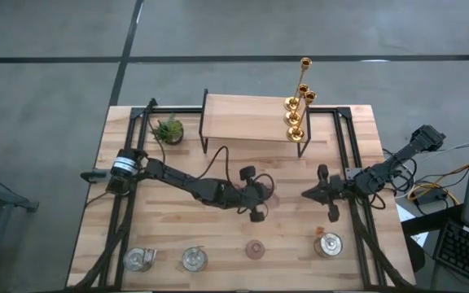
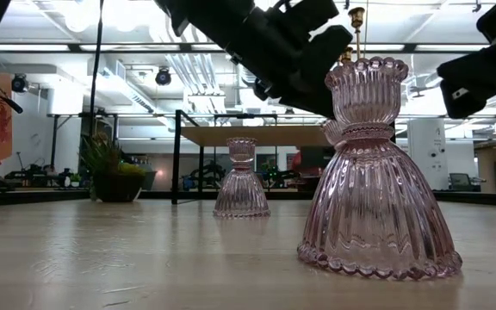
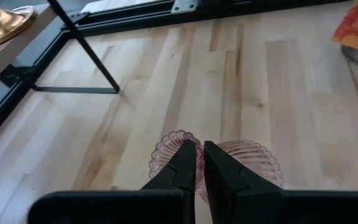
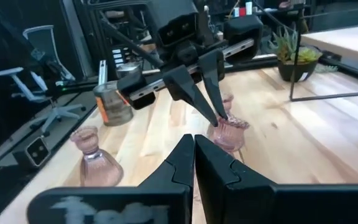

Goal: Pick & Place candle stick holders
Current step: Put the middle red candle holder on the shelf

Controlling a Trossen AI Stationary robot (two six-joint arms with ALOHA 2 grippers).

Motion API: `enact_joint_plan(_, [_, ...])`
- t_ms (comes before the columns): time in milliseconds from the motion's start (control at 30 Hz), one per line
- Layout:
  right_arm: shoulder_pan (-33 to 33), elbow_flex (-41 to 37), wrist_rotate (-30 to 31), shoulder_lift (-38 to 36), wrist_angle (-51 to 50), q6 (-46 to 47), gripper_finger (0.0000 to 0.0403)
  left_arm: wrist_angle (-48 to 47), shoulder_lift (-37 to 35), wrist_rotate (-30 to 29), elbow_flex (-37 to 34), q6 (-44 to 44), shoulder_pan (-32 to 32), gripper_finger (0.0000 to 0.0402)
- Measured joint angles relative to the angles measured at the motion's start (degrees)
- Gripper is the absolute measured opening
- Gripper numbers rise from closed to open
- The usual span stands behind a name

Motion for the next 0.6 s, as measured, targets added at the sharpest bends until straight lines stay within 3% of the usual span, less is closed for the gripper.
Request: enact_joint_plan(600, [0.04, 0.02, 1.65, -0.52, 0.59, -2.63, 0.0008, -0.49, -3.86, -0.37, 0.0, -1.43, 0.15, 0.0019])
